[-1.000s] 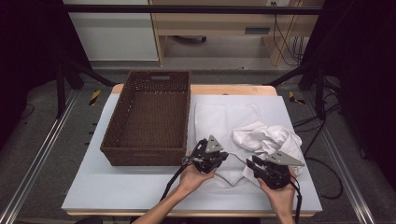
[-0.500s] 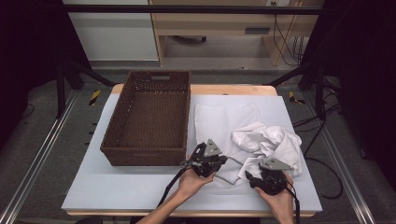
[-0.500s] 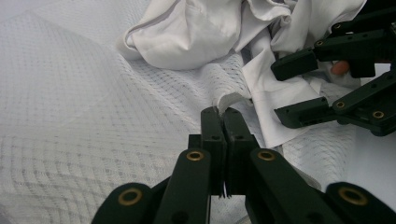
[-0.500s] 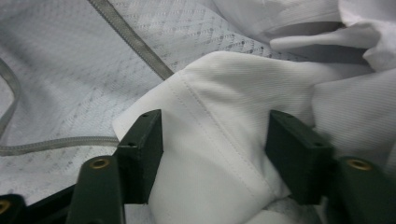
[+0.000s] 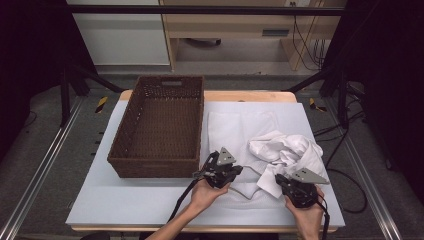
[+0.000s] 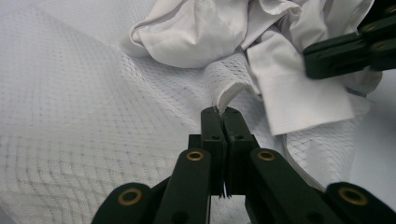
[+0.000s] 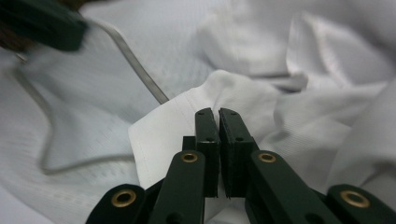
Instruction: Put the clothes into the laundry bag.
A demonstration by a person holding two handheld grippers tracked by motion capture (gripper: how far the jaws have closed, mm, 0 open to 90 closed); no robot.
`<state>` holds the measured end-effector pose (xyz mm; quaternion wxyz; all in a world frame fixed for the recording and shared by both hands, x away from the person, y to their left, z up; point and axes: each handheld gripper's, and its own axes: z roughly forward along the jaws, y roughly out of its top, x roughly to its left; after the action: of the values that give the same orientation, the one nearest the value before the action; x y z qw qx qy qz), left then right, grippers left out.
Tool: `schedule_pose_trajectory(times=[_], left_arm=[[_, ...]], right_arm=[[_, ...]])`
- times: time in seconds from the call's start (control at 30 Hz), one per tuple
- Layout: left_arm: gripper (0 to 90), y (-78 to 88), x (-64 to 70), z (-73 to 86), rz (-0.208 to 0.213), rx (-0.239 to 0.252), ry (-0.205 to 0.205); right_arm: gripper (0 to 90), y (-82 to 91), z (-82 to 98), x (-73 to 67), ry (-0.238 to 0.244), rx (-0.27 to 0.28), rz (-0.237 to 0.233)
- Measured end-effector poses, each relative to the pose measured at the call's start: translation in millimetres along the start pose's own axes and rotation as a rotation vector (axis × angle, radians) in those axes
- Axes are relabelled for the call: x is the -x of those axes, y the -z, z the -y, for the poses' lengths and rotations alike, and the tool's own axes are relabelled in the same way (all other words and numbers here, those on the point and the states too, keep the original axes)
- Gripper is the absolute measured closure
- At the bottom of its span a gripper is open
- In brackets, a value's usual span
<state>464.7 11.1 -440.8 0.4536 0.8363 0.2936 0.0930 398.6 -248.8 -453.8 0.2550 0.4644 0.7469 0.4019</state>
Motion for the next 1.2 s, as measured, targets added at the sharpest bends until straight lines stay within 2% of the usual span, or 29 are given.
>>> schedule_pose_trajectory(times=[0.1,0.27,0.37,0.47,0.63,0.73,0.83,0.93,1.0,1.07,1.13,1.17,1.2], left_arm=[[88.7,1.1,-2.3,-2.9,0.001,0.009,0.017],[88.8,4.2,-2.3,-9.2,-0.004,0.022,0.017],[88.8,7.1,-2.7,-14.7,0.001,0.036,0.028],[88.8,11.4,0.2,-20.1,0.006,0.052,0.021],[88.8,15.5,5.3,-19.7,0.01,0.051,0.003],[88.8,17.9,4.7,-15.2,0.019,0.049,0.013],[88.8,19.0,2.0,-9.7,0.018,0.039,0.017],[88.7,19.6,-2.0,-2.8,0.023,0.031,0.032],[88.6,20.5,-3.9,2.0,0.024,0.027,0.034],[88.6,21.0,-6.1,6.9,0.024,0.028,0.039],[88.6,21.3,-7.7,11.0,0.025,0.027,0.039],[88.6,21.5,-8.1,11.9,0.025,0.028,0.04],[88.6,21.3,-8.3,12.2,0.027,0.029,0.044]], right_arm=[[87.4,13.0,-12.9,-5.8,0.007,0.067,-0.058],[87.3,17.3,-25.3,-20.8,0.039,0.121,-0.149],[87.3,7.9,-24.4,-34.4,0.039,0.106,-0.213],[87.1,-13.5,-18.4,-49.9,0.071,0.034,-0.224],[86.3,-48.9,-14.6,-59.9,0.066,-0.024,-0.184],[85.1,-69.2,-14.8,-61.9,0.065,-0.059,-0.121],[82.6,-76.4,-14.0,-61.3,0.061,-0.06,-0.099],[75.1,-69.2,-14.3,-61.0,0.062,-0.036,-0.113],[71.0,-56.4,-15.1,-60.8,0.053,-0.004,-0.14],[66.5,-40.3,-16.2,-56.7,0.055,0.039,-0.144],[62.7,-24.3,-16.5,-47.9,0.046,0.066,-0.113],[59.2,-16.7,-16.0,-40.2,0.041,0.062,-0.072],[57.1,-13.3,-15.1,-35.6,0.033,0.054,-0.053]])
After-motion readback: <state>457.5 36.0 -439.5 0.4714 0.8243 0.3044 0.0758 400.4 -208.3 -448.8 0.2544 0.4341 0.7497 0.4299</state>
